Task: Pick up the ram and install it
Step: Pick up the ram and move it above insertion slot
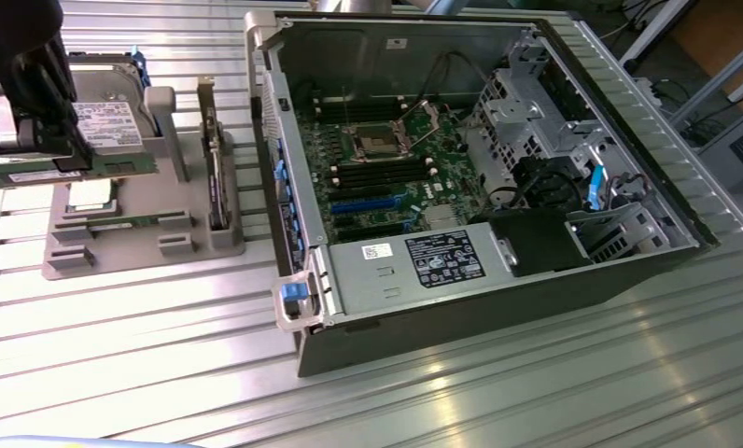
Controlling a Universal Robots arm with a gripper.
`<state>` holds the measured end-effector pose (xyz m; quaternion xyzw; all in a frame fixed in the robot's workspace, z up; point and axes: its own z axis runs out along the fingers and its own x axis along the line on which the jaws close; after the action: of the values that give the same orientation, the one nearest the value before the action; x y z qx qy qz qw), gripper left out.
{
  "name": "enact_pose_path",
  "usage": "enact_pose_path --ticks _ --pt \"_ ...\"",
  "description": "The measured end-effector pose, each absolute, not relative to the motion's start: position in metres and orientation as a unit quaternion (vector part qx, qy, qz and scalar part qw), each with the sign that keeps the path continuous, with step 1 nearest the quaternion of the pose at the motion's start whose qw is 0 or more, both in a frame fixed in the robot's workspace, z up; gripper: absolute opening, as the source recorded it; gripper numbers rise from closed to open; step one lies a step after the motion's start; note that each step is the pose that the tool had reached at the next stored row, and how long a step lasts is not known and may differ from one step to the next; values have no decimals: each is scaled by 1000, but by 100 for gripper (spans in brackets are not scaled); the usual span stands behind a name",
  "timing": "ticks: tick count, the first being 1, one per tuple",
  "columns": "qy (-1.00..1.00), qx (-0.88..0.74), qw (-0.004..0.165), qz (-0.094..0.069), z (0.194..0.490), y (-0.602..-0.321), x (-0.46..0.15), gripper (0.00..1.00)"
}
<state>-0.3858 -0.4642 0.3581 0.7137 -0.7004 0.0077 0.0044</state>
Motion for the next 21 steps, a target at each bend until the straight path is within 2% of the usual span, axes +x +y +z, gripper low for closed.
enact_pose_path --ticks 21 --pt "-700 714 5 8 380 -464 -386 12"
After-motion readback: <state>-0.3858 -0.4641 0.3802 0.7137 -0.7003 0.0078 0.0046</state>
